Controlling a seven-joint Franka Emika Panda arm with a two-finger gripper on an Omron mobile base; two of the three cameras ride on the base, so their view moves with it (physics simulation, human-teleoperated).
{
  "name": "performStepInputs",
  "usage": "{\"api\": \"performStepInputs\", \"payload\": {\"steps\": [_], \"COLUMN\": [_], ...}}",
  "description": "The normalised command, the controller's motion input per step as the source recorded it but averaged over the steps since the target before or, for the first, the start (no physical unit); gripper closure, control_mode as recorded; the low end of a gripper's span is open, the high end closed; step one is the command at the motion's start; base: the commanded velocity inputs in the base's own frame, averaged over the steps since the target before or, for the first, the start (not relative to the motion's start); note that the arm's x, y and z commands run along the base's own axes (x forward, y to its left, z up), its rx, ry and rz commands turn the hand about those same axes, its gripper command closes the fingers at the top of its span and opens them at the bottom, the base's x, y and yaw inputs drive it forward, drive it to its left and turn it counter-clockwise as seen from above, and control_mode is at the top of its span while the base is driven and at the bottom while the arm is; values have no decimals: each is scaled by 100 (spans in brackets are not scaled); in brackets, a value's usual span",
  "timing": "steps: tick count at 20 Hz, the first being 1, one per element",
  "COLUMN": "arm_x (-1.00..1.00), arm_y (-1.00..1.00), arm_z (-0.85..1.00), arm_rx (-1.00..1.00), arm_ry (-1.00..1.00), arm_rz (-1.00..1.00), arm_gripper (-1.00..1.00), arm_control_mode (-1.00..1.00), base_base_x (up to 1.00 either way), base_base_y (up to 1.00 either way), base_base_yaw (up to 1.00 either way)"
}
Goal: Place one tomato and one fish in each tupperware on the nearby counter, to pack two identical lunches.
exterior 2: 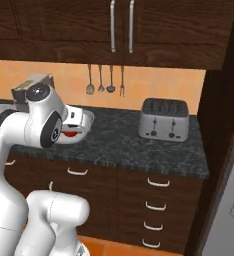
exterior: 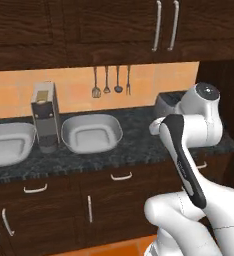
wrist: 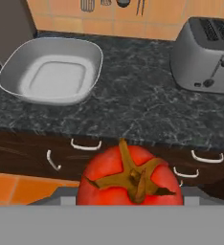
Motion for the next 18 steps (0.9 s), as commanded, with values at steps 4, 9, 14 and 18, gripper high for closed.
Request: {"api": "performStepInputs", "payload": {"steps": [4,9,14,18], "arm_x": [0,0,0,20], "arm_y": [0,0,0,18], "arm_z": [0,0,0,-72], "arm_rx": [0,0,0,0], "arm_ry": [0,0,0,6], "arm_rz": [0,0,0,0], "arm_gripper": [100,100,100,100], "arm_control_mode": [100,100,100,-100], "base_base_x": [45,53,49,0], "base_base_y": [100,43,32,0], "base_base_yaw": [0,0,0,0]}}
